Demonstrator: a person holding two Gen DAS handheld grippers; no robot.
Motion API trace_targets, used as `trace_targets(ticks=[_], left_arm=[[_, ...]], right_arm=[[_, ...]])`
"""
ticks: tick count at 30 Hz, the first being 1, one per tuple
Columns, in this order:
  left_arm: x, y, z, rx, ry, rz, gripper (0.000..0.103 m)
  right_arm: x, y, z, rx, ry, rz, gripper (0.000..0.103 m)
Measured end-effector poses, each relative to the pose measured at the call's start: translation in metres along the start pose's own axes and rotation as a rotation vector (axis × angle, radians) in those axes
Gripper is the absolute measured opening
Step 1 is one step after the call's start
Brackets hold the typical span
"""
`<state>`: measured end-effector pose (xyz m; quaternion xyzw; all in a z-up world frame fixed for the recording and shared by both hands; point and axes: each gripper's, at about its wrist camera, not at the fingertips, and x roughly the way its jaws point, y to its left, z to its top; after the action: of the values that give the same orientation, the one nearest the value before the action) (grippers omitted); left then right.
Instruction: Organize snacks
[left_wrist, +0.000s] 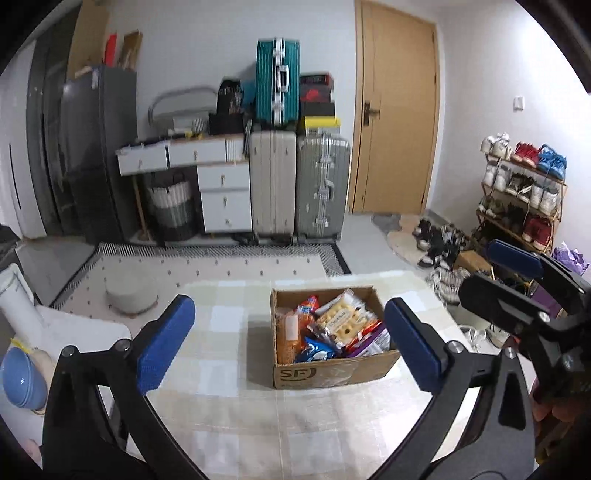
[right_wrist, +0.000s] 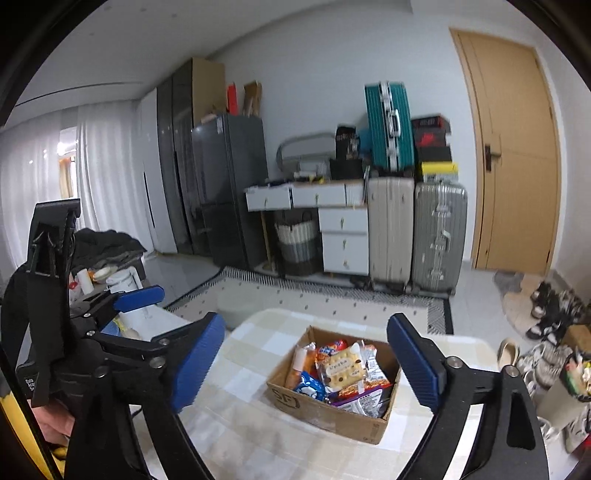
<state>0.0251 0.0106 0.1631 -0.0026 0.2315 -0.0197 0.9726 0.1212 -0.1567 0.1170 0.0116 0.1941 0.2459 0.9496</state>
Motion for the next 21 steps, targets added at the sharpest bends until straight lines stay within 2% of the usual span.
trace_targets(ticks=[4,11,14,16,21], left_arm=[[-0.055,-0.009,-0.007,0.016,-0.06,-0.009,0.103],[-0.13,-0.012,-0.029,0.028,-0.132,0.013,0.103],[-0.153,-0.007,-0.036,0.025,-0.178,0.039,0.103],[-0.168,0.002,-0.041,-0.004,-0.201,0.025,0.103],[-0.181,0.017,-0.049,-0.027,-0.198,0.02,0.102]], right_arm=[[-0.046,0.013,-0.007,-0.012,-0.068,-0.003,0.101],[-0.111,0.032,-0.031,-0.069,-0.17,-0.04,0.102],[-0.125,0.034,-0.042,-0.082,-0.188,-0.054,0.102],[-0.132,0.033,-0.051,-0.088,-0.203,-0.066,0.102],[-0.133,0.027,-0.063,-0.095,-0.2,-0.068,0.102]])
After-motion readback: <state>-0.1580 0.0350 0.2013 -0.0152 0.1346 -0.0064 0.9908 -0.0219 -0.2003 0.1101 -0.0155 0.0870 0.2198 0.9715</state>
